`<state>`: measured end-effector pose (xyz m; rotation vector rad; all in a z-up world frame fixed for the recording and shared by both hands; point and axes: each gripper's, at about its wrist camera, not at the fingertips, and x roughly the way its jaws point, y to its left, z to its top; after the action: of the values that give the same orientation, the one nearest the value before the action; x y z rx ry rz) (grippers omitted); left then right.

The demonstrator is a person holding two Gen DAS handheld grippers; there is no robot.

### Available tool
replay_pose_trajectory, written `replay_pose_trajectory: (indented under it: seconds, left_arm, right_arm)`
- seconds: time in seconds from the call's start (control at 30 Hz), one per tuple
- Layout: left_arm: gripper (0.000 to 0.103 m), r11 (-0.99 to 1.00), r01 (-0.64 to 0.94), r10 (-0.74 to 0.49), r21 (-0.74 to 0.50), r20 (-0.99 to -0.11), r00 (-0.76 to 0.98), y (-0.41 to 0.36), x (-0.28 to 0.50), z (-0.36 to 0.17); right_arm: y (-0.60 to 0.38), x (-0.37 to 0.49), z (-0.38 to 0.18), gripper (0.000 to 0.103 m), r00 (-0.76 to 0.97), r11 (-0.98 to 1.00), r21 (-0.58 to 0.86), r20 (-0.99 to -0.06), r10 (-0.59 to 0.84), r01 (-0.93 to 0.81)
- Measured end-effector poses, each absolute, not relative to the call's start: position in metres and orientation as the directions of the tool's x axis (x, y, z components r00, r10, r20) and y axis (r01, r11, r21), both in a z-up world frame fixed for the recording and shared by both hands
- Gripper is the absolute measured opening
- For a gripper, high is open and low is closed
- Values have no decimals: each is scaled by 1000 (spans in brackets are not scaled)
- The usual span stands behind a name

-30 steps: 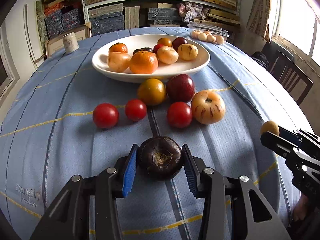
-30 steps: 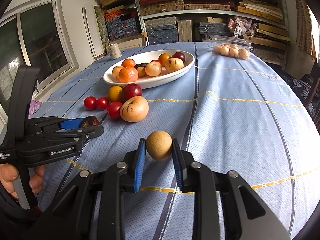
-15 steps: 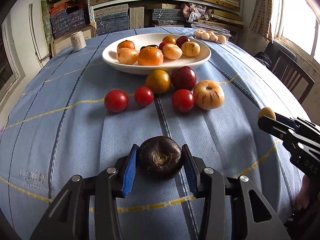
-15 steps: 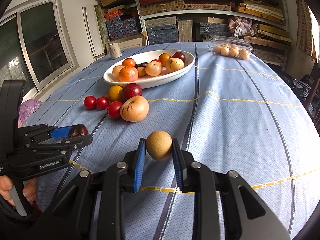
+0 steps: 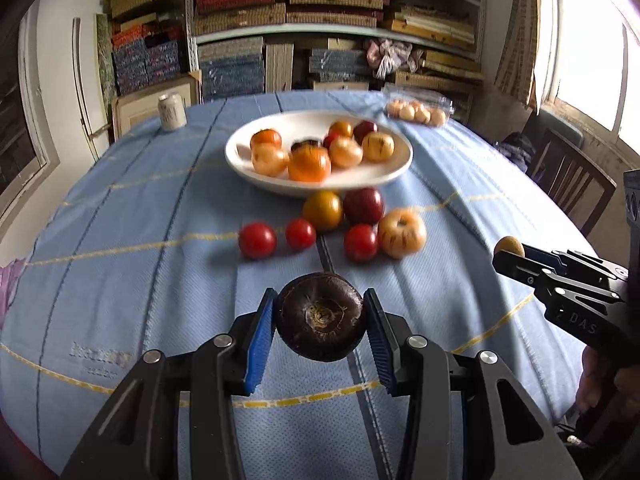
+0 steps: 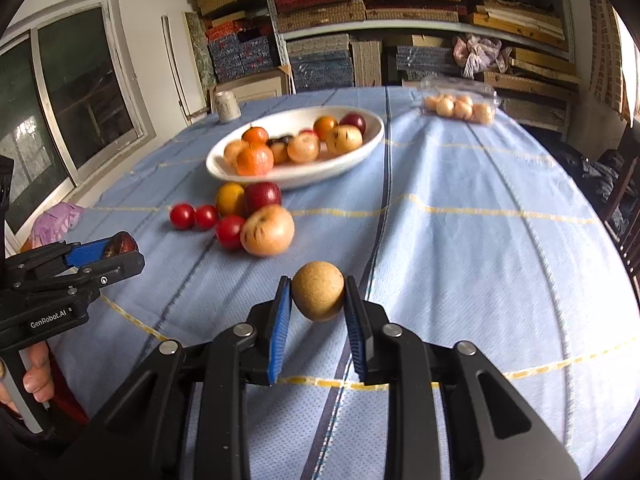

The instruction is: Organize fruits

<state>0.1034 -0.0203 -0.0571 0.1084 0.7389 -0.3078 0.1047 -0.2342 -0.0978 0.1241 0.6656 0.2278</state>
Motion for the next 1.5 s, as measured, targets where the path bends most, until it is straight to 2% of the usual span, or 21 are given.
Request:
replay_pose_trajectory:
  seconds: [0.37, 0.77, 1.1, 1.43, 1.5]
  left_arm:
    - [44, 942, 334, -273, -19, -621, 735, -26, 116, -13]
    - [44, 953, 300, -260, -35, -602, 755, -42, 228, 24]
    - [44, 974, 222, -189, -36, -662, 725, -60, 353, 8]
    - [44, 980, 197, -145, -11, -717, 682, -74, 399, -25]
    - [44, 983, 182, -131, -12, -737, 663, -73, 407, -34]
  right_arm:
    - [-237, 117, -48, 25, 778, 958, 176, -559, 285, -225]
    - [-222, 194, -3, 25, 777, 949, 143, -548, 311, -280]
    - [-208, 288, -27, 25, 703, 945, 143, -637, 316, -295]
    - [-197, 327, -59, 26, 669, 946, 131, -678, 303, -296]
    - [-194, 331, -63, 30, 665, 941, 126, -679, 312, -313]
